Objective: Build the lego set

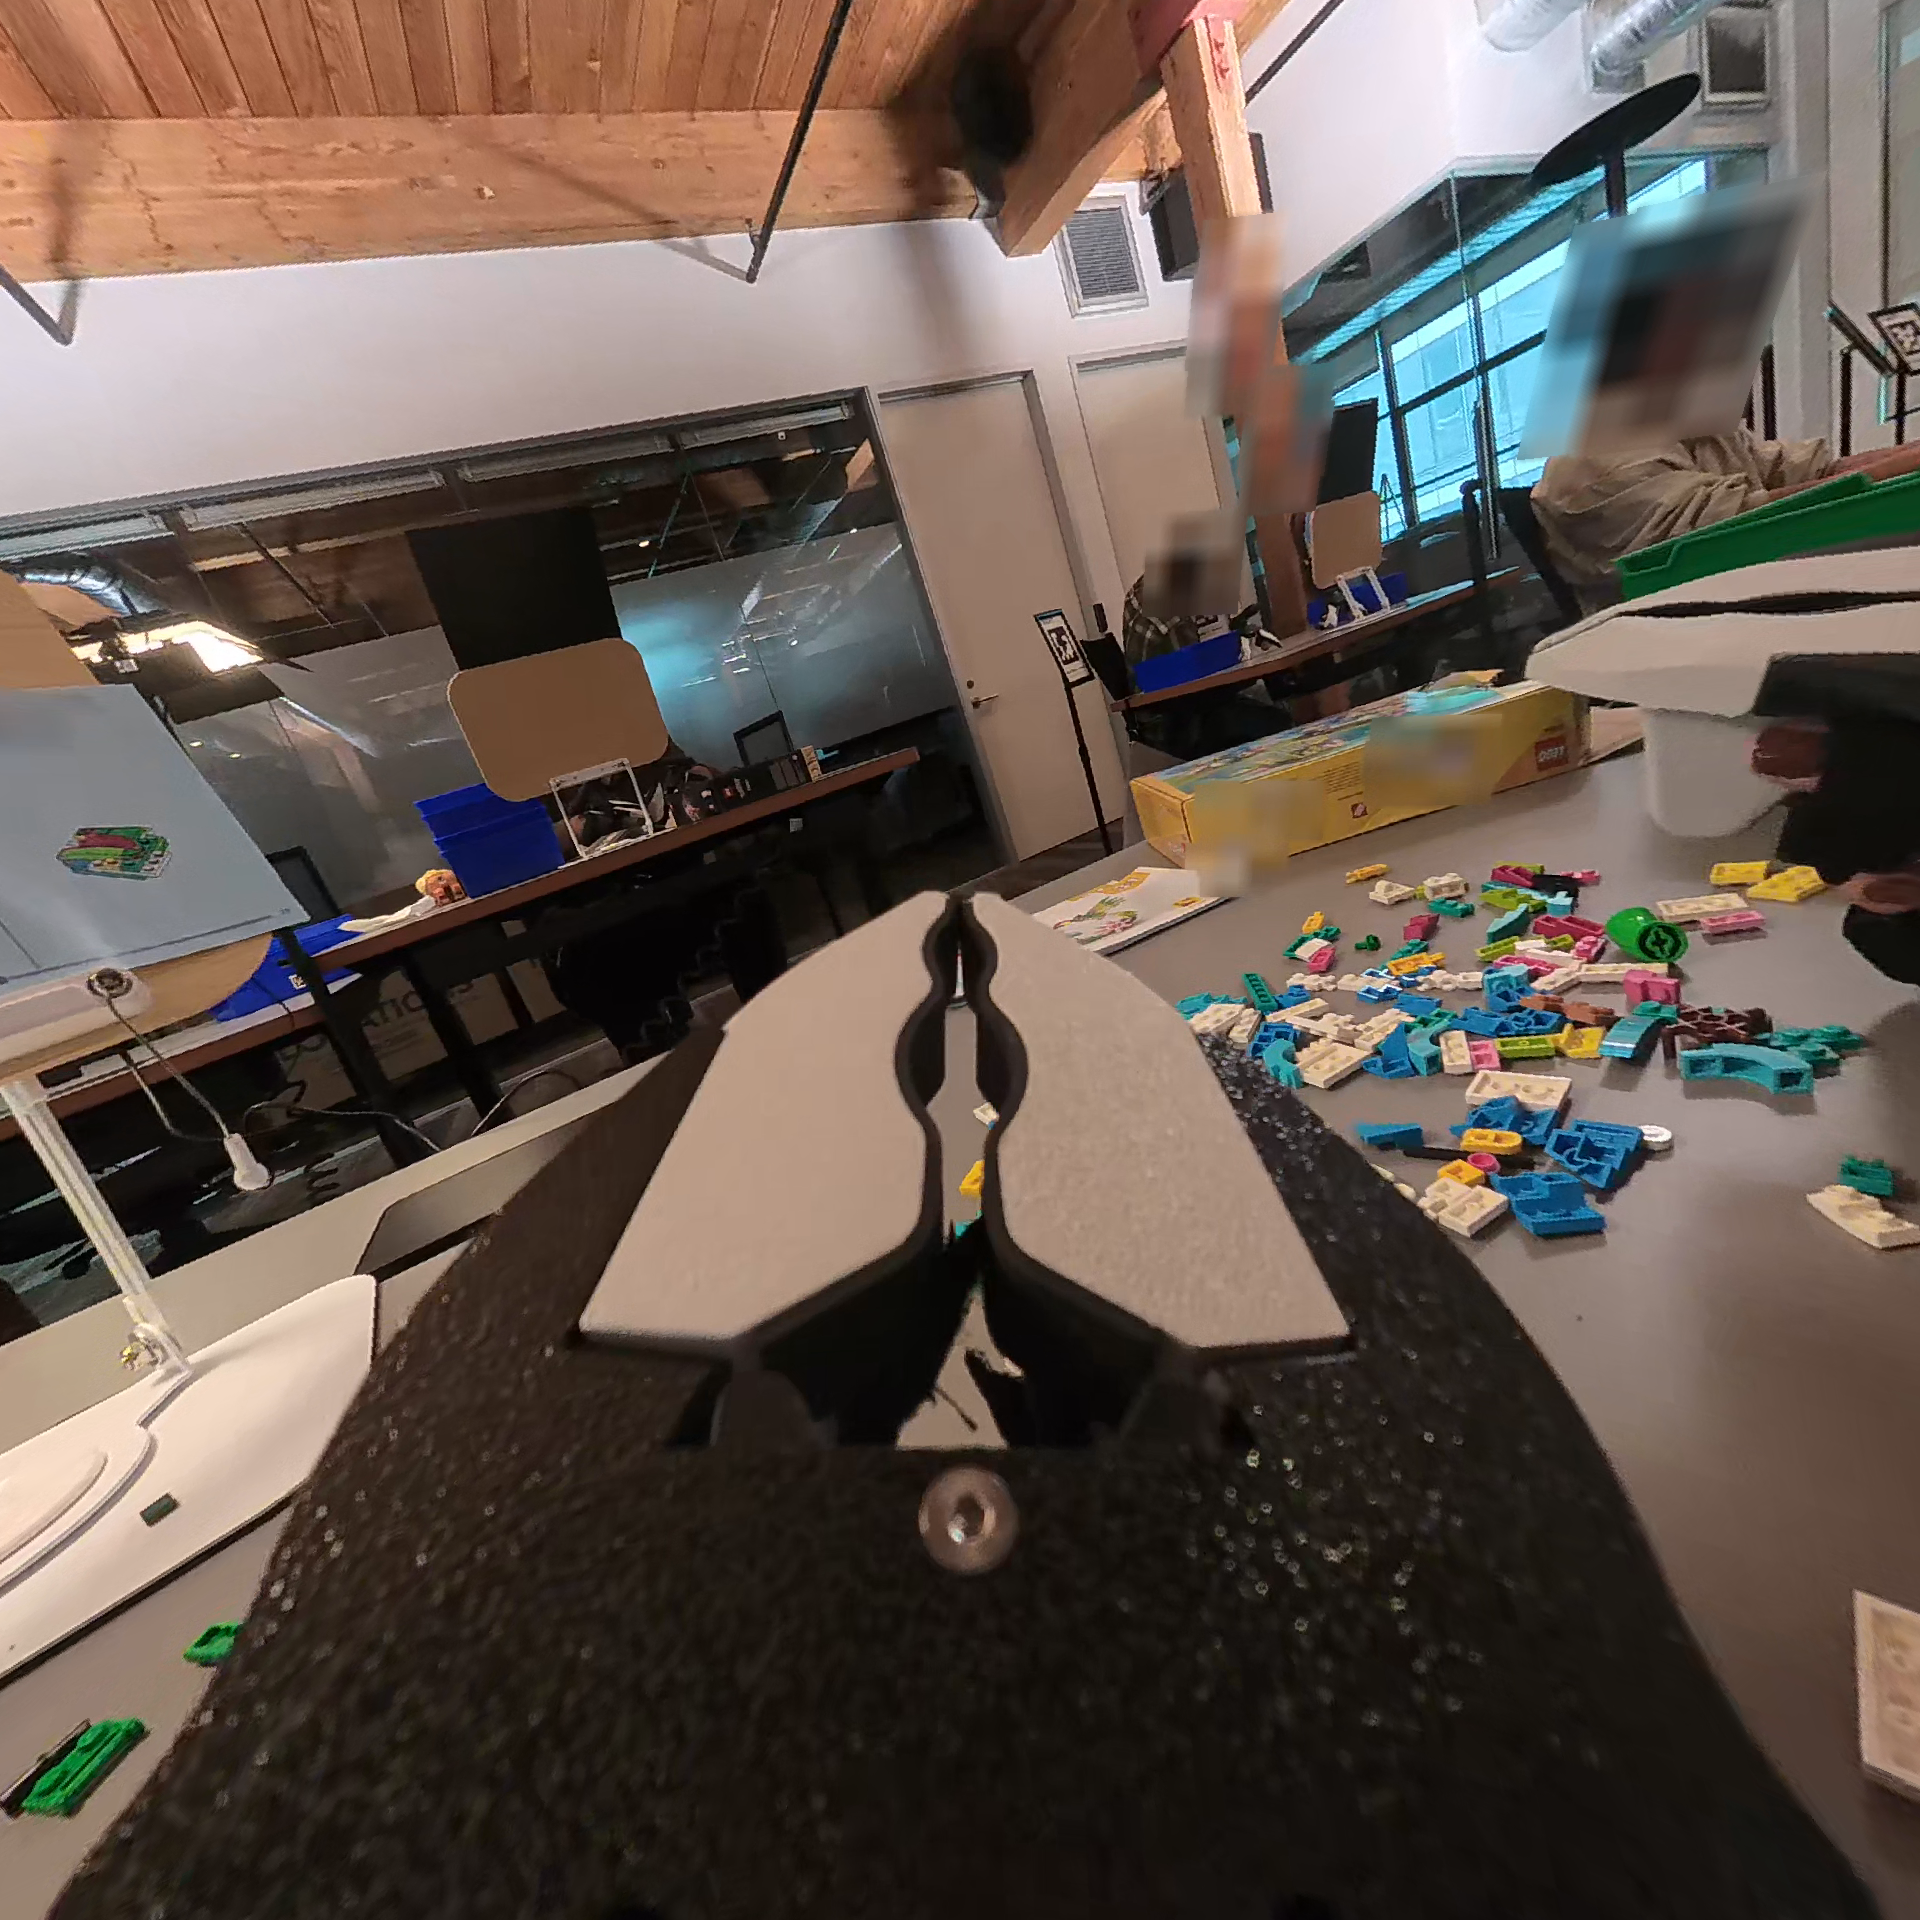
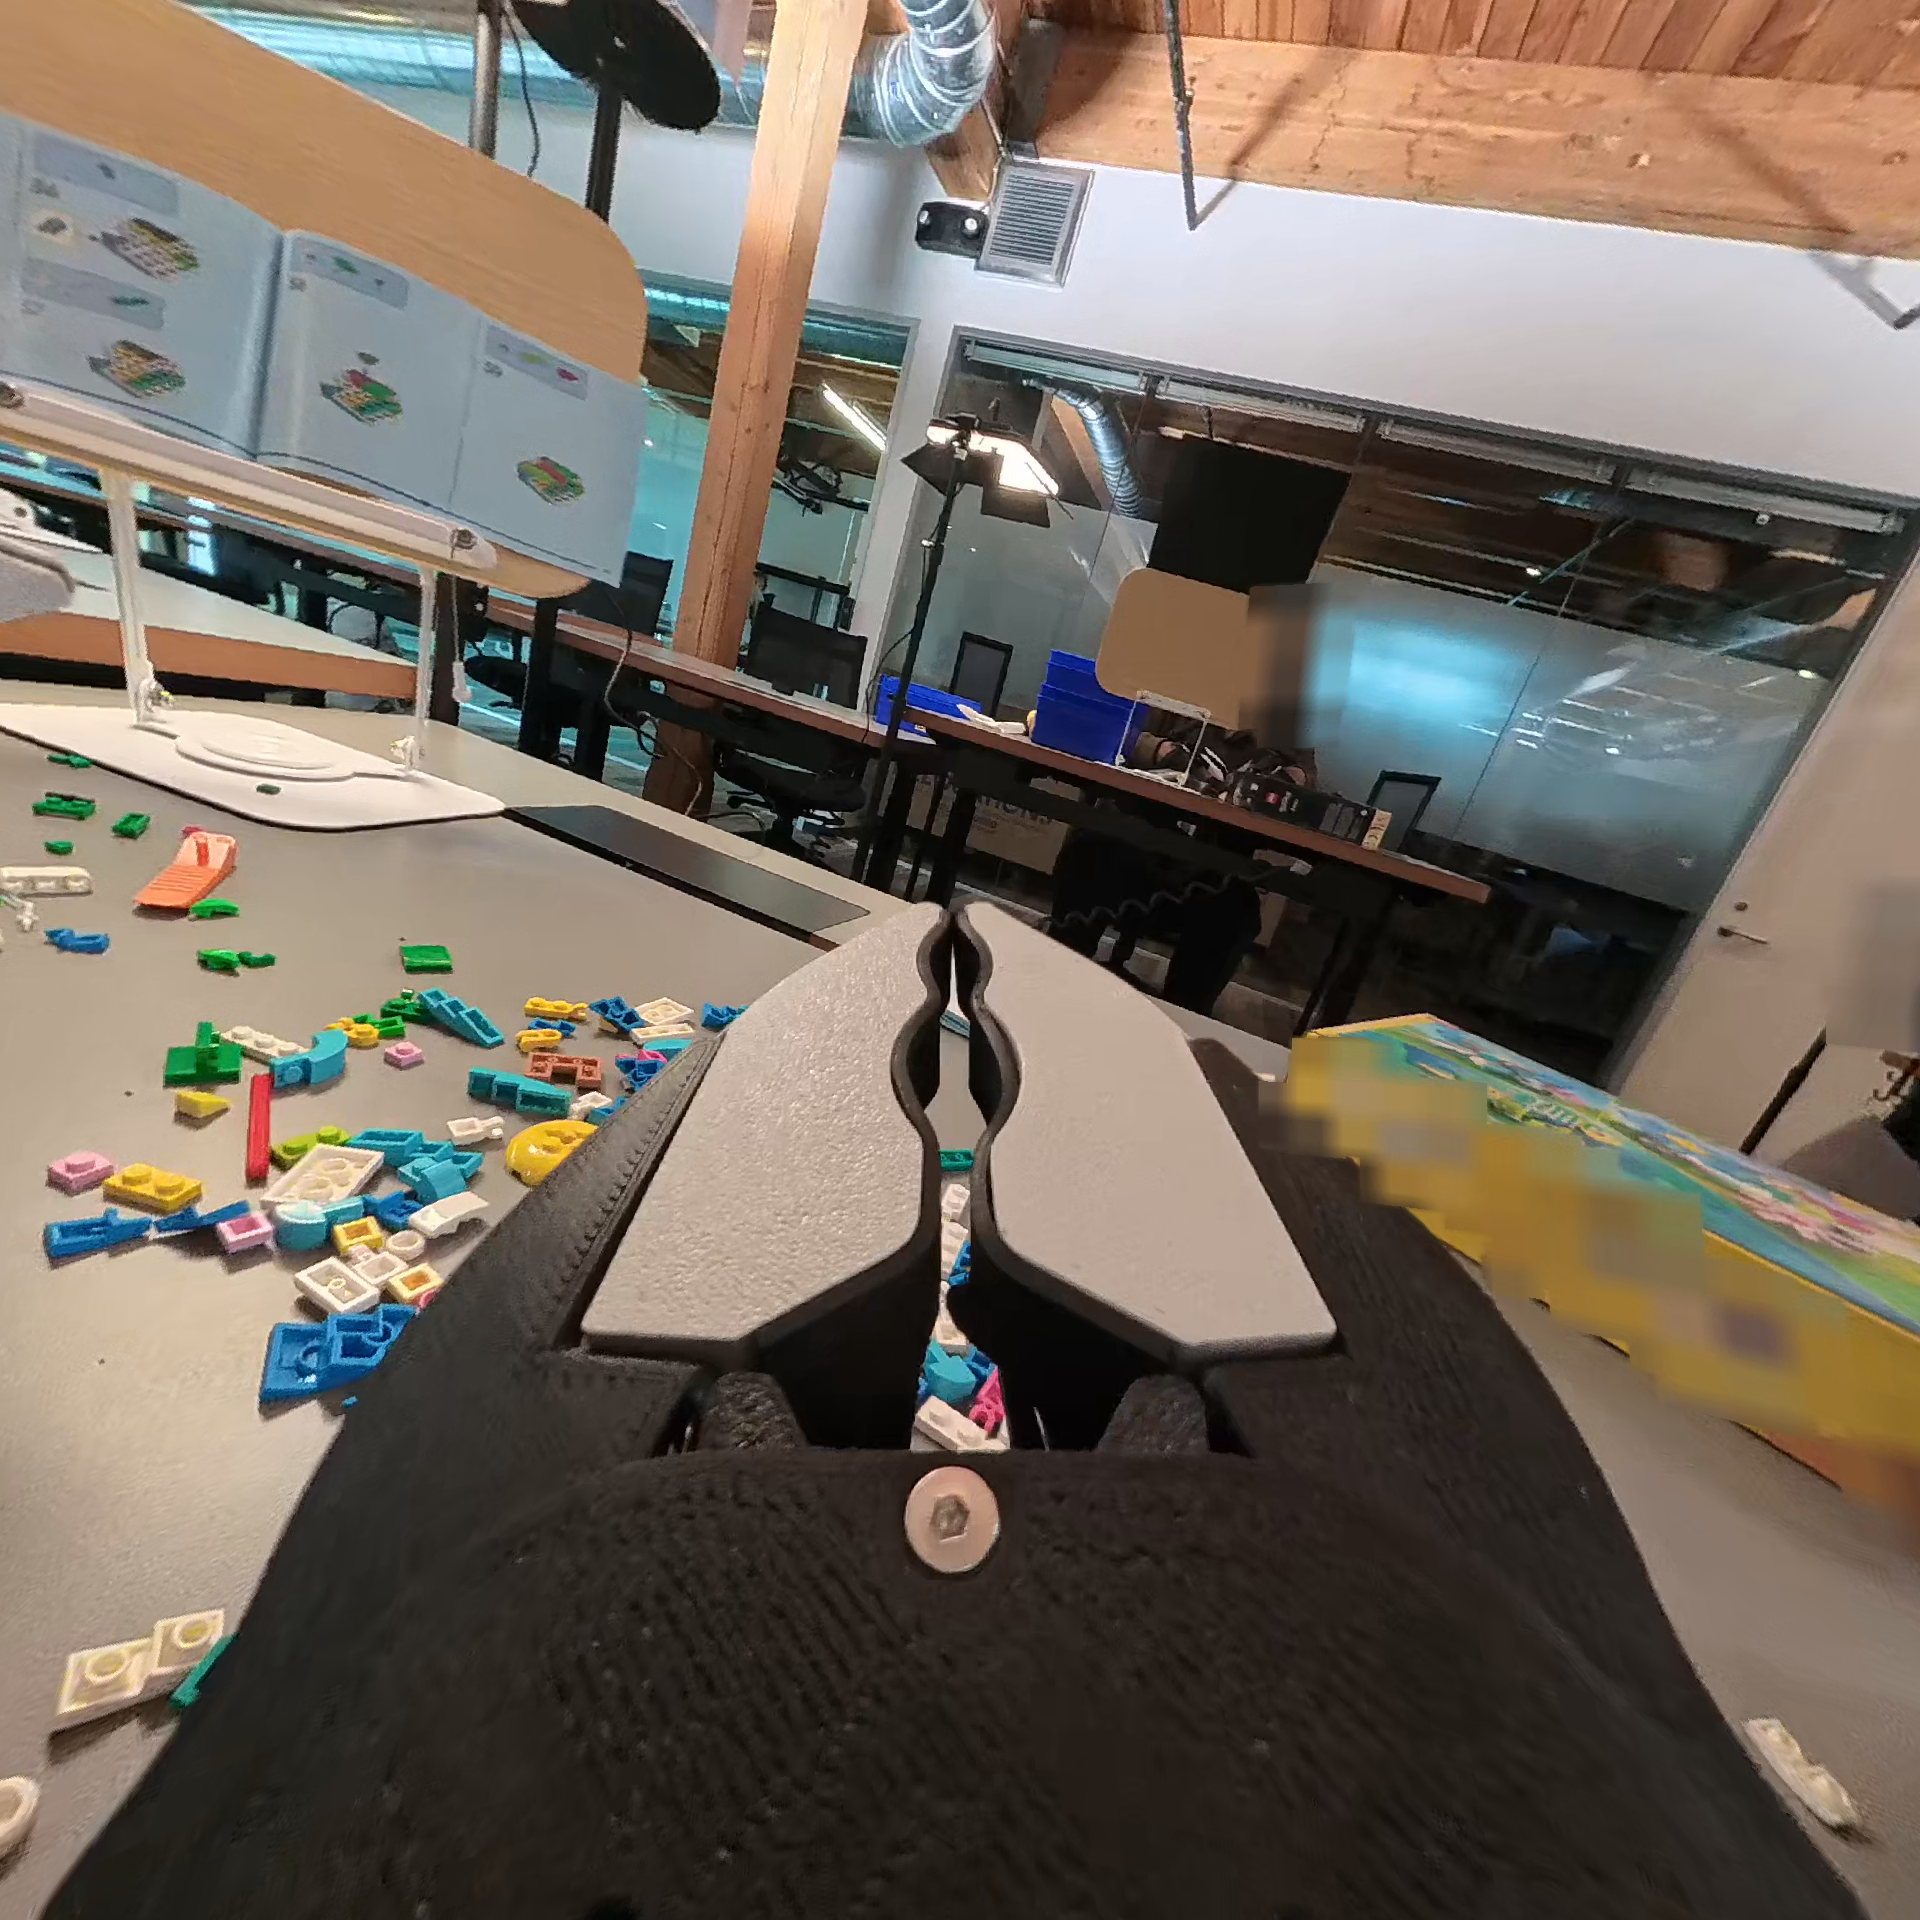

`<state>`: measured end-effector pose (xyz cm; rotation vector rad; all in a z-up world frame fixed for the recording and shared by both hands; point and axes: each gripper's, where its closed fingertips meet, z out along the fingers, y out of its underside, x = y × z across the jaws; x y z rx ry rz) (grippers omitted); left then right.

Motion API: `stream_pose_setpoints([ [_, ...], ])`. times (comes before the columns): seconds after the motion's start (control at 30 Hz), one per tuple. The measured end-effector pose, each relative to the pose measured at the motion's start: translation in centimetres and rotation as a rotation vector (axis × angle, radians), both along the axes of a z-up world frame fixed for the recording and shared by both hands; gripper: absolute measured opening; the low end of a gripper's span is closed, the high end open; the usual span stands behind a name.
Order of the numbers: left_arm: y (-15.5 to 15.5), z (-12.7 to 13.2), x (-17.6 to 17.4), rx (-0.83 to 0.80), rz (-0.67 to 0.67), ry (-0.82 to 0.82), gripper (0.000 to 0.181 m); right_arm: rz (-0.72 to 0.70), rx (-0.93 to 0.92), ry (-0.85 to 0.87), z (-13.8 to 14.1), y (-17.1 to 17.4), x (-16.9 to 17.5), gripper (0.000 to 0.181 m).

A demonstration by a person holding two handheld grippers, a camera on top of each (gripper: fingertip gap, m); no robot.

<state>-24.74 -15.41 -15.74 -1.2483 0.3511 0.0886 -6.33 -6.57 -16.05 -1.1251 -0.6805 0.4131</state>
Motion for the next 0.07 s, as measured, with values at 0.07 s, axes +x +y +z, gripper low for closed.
stream_pose_setpoints([
  [0.07, -0.02, -0.04, -0.12, -0.004, -0.001, -0.007, 0.0, -0.001, 0.017, -0.02, -0.11, 0.07, -0.11, 0.0],
])
